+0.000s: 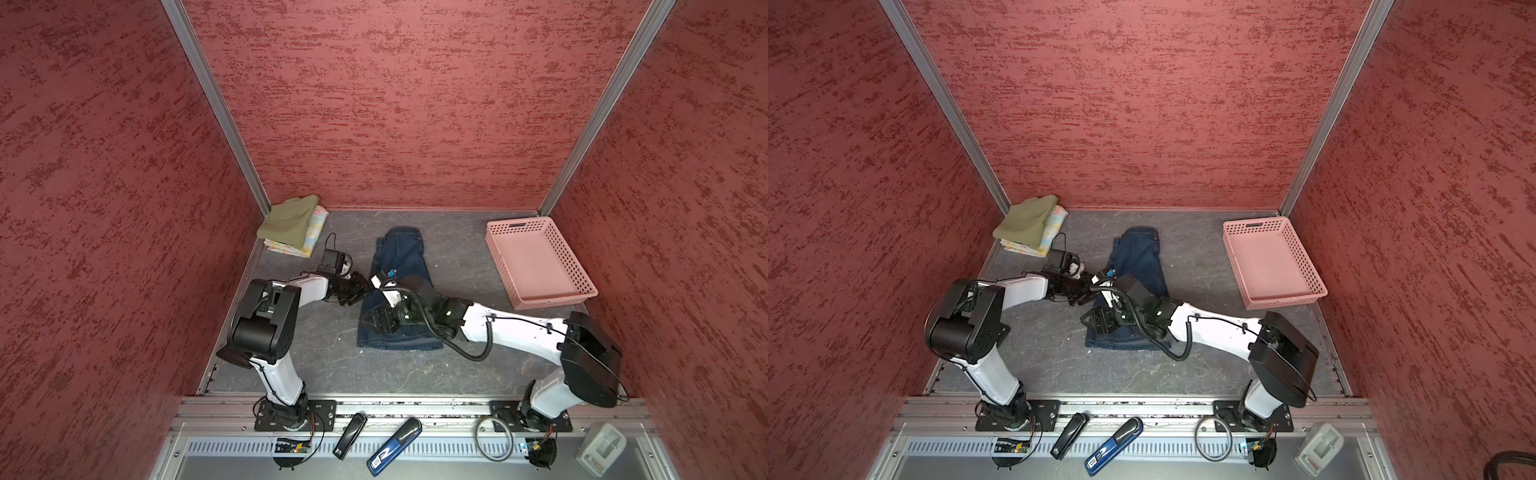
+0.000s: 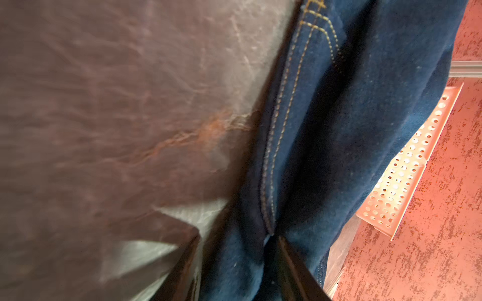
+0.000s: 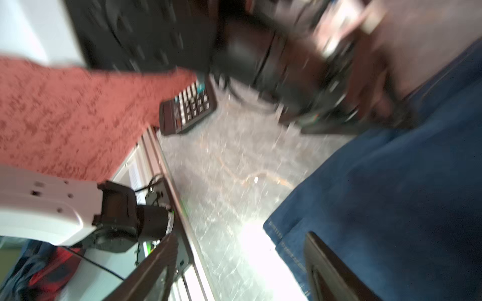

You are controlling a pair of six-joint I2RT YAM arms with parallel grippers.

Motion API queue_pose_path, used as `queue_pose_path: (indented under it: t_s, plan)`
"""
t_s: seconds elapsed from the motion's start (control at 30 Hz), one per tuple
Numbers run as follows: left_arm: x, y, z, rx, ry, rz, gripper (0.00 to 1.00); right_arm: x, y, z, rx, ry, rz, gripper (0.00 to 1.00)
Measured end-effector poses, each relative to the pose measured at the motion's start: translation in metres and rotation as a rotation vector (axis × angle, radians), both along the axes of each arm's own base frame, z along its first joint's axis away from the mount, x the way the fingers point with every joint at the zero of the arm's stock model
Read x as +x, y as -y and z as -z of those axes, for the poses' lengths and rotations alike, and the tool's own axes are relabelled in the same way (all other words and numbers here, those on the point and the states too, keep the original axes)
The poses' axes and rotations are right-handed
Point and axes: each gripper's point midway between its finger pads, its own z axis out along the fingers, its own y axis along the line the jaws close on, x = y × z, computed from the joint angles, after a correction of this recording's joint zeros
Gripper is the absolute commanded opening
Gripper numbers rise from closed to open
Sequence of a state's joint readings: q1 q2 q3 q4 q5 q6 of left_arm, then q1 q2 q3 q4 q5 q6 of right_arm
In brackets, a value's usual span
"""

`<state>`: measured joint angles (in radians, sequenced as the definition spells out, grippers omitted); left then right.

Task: Fold and stack skirts
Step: Rotate the skirt at the center of the table.

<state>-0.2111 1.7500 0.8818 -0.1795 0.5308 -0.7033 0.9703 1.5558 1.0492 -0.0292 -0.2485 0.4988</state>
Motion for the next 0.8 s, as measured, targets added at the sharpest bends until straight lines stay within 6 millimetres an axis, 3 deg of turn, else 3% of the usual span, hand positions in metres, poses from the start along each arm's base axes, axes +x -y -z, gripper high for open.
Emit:
queue_pose_path:
  t_s: [0.07, 0.23, 0.3, 0.37, 0.47, 0.53, 0.6, 0.7, 0.8]
  plan:
    - [-0.002, -0.001, 0.0, 0.002, 0.0, 0.0, 0.48, 0.029, 0.016, -0.016, 0.01, 0.002, 0.09, 0.77]
    - [-0.005, 0.0, 0.001, 0.011, 0.004, 0.003, 0.46, 0.149, 0.055, -0.042, -0.066, 0.014, 0.405, 0.73]
    - [-0.006, 0.002, 0.002, 0.011, 0.012, 0.009, 0.45, 0.192, 0.058, -0.037, -0.11, 0.015, 0.484, 0.73]
    - [-0.008, 0.006, 0.003, 0.011, 0.018, 0.02, 0.4, 0.221, 0.056, -0.016, -0.173, -0.002, 0.523, 0.72]
    - [-0.016, 0.016, 0.006, 0.008, 0.026, 0.049, 0.32, 0.239, 0.053, 0.03, -0.27, -0.056, 0.535, 0.71]
    - [-0.023, 0.025, 0.007, 0.008, 0.027, 0.075, 0.24, 0.242, 0.059, 0.059, -0.328, -0.098, 0.538, 0.71]
    - [-0.033, 0.037, 0.009, 0.018, 0.026, 0.104, 0.23, 0.24, 0.067, 0.076, -0.369, -0.136, 0.539, 0.71]
    - [-0.051, 0.063, 0.01, 0.026, 0.021, 0.16, 0.23, 0.246, 0.086, 0.074, -0.367, -0.151, 0.568, 0.72]
    - [-0.073, 0.099, 0.007, 0.026, 0.02, 0.233, 0.35, 0.247, 0.129, 0.054, -0.343, -0.147, 0.628, 0.74]
